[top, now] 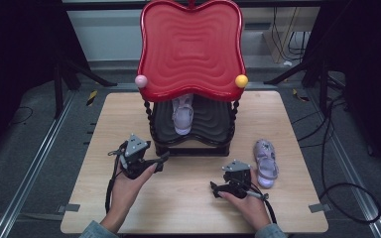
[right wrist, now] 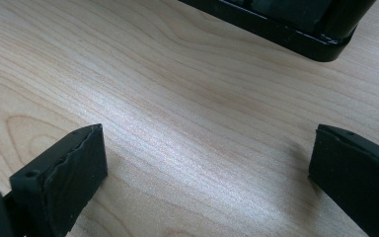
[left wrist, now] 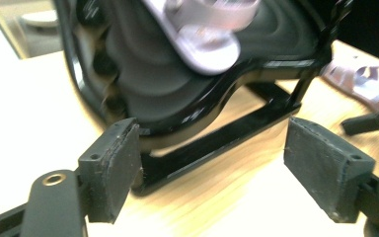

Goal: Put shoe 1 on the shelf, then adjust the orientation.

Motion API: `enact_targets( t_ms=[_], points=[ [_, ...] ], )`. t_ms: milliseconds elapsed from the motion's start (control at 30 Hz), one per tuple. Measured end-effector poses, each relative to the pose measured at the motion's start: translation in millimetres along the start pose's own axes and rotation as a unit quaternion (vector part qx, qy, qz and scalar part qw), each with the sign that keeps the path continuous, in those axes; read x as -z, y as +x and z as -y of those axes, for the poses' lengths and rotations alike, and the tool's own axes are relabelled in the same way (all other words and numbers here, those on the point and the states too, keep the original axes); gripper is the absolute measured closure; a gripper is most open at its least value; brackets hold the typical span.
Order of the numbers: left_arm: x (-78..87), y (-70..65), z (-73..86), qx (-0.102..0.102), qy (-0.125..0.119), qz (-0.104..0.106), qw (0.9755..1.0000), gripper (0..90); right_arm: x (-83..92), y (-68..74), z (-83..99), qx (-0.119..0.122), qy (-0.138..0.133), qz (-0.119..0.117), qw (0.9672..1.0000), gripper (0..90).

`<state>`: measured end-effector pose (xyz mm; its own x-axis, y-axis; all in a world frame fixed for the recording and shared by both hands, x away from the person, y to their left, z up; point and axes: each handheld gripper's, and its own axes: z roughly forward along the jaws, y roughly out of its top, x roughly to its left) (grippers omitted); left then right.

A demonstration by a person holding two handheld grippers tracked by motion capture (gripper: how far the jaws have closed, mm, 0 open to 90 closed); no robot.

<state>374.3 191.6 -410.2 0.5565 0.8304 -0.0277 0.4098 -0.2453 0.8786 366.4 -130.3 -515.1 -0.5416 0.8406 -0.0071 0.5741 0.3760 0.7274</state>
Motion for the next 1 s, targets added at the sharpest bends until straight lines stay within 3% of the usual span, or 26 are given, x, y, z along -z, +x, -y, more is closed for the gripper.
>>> enact_targets(
  t_ms=[200,233,333,367,433,533,567,633,700,733,833,867,900,933,967,1000],
  points=[
    [1.1,18.8,18.3,0.015,0.021,-0.022,0.9994,15.5,0.0,0.0,-0.3,-0.001,0.000,0.001,1.0000,1.5],
    [2.0,26.2,25.5,0.019,0.026,-0.036,0.9988,14.7,0.2,0.1,-0.2,-0.002,0.000,0.003,1.0000,3.3],
    [2.6,37.3,36.3,0.033,0.033,-0.043,0.9980,13.8,2.9,-0.1,-1.2,-0.009,-0.001,0.011,0.9999,11.0],
    [2.8,42.2,41.4,0.037,0.039,-0.046,0.9975,13.0,5.4,0.1,-3.2,0.001,0.004,0.015,0.9999,13.9],
    [4.2,52.2,52.7,0.036,0.051,-0.062,0.9961,12.4,14.5,-0.1,-8.1,0.013,0.002,0.024,0.9996,17.7],
    [6.2,61.7,66.0,0.043,0.058,-0.077,0.9945,12.3,32.9,-5.3,-16.9,0.011,0.001,0.031,0.9994,26.3],
    [8.0,66.1,73.9,0.044,0.060,-0.087,0.9934,12.3,47.9,-9.9,-24.0,0.013,-0.002,0.038,0.9992,30.7],
    [9.4,69.0,78.6,0.046,0.062,-0.091,0.9928,12.4,54.0,-12.2,-26.8,0.013,-0.003,0.038,0.9992,32.0],
    [12.5,73.9,84.9,0.059,0.060,-0.096,0.9918,12.4,71.6,-21.6,-35.4,0.011,-0.001,0.044,0.9990,35.1],
    [14.0,76.2,87.6,0.064,0.062,-0.097,0.9913,12.5,85.6,-33.4,-41.9,0.004,0.011,0.050,0.9987,38.0],
    [14.4,77.4,91.0,0.053,0.072,-0.104,0.9906,12.5,101.6,-54.7,-47.5,-0.017,0.027,0.054,0.9980,40.9],
    [14.4,77.4,91.0,0.053,0.072,-0.104,0.9906,12.7,101.6,-54.7,-47.5,-0.017,0.027,0.054,0.9980,40.9],
    [15.8,79.0,92.9,0.052,0.071,-0.109,0.9901,12.8,112.6,-73.0,-49.8,-0.036,0.037,0.062,0.9967,43.0],
    [15.8,79.0,92.9,0.052,0.071,-0.109,0.9901,12.8,112.6,-73.0,-49.8,-0.036,0.037,0.062,0.9967,43.0],
    [16.5,79.6,94.1,0.057,0.073,-0.111,0.9895,12.8,119.0,-88.6,-49.7,-0.048,0.051,0.070,0.9951,44.9],
    [16.8,79.8,95.0,0.059,0.072,-0.112,0.9894,12.8,120.4,-93.5,-49.3,-0.052,0.057,0.073,0.9944,45.5]
  ],
)
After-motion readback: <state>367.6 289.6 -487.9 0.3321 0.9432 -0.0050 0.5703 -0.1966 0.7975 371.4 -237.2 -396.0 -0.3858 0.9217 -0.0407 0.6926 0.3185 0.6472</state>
